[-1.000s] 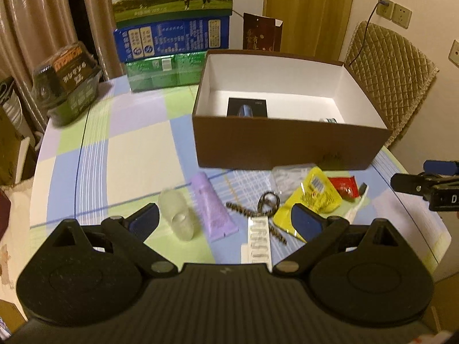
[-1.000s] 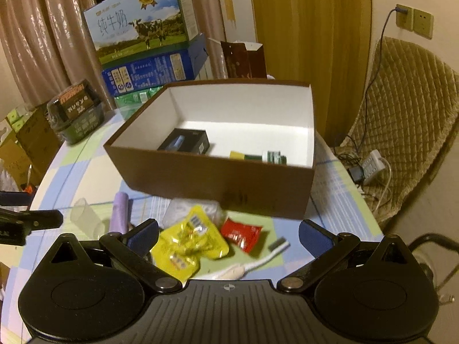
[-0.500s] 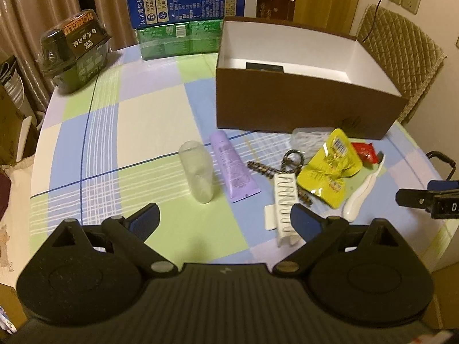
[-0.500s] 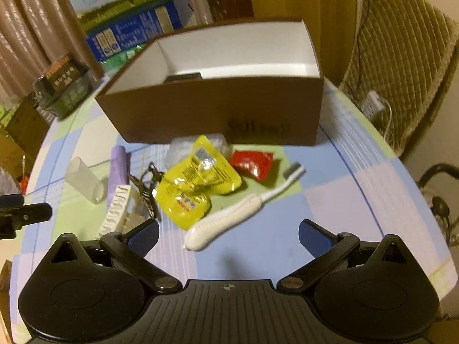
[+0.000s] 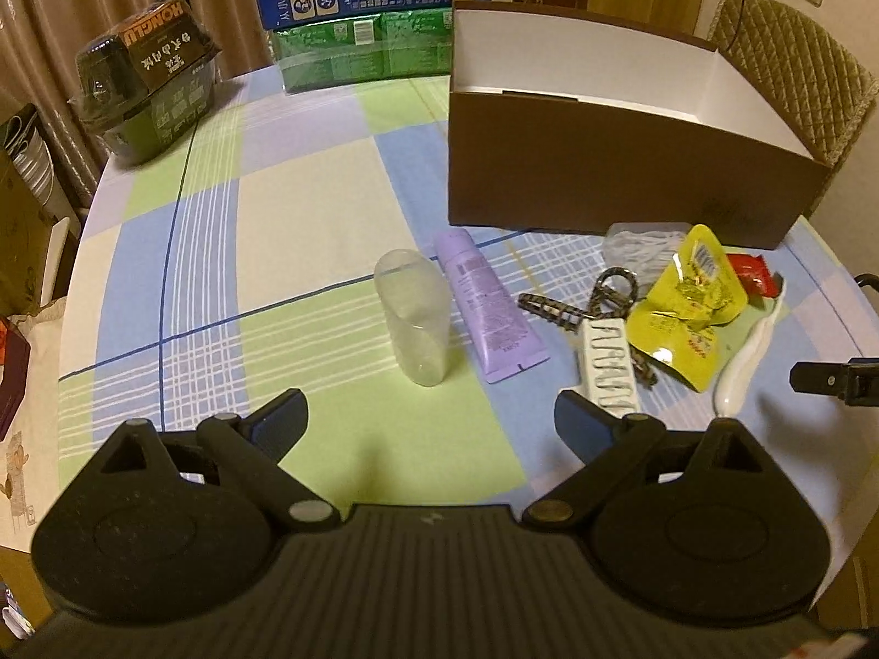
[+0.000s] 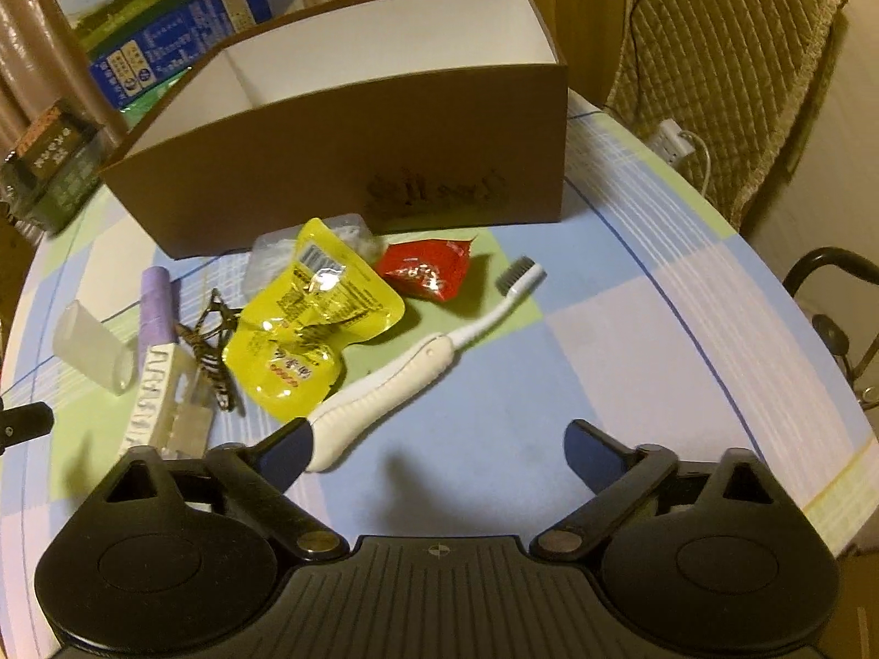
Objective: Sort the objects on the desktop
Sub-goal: 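Withdraw both tools, right toward white toothbrush while left approaches clear plastic cup, then grasp white toothbrush with right tool while left tool grasps clear plastic cup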
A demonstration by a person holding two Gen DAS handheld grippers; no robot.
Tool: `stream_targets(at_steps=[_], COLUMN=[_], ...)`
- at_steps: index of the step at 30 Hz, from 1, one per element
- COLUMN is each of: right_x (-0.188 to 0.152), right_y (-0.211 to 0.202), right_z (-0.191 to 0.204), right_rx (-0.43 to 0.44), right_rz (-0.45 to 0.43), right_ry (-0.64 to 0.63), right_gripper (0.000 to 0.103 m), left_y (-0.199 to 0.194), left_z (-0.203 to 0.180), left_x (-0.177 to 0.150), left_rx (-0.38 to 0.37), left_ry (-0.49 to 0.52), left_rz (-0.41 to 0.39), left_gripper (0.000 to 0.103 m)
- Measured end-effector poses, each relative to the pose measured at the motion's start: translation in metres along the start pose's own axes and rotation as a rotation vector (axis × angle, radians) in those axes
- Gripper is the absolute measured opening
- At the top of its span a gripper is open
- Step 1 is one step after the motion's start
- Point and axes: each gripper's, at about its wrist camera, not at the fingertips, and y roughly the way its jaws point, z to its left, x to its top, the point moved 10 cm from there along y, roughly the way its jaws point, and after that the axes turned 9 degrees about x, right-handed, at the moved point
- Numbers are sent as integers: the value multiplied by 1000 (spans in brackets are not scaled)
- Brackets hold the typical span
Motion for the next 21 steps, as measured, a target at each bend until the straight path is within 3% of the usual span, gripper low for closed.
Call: stream_targets(at_steps=[5, 10, 18, 21], right_x=[5, 10, 20, 20], right_y=[14, 30, 48, 51], right_z=[-4, -4, 1, 0], right_rx=[-16, -12, -10, -80], right_rz=[-11, -17, -50, -24], right_ry=[32, 80, 69, -12], right_gripper=[63, 53, 50, 36], left_y=[9, 17, 27, 29], left_z=[0, 1, 3, 3], left_x=[5, 9, 14, 14], left_rx=[-3, -7, -9, -7], left_ry=[6, 8, 21, 30], left_rz=[4, 15, 26, 27], left_gripper=[94, 94, 94, 94])
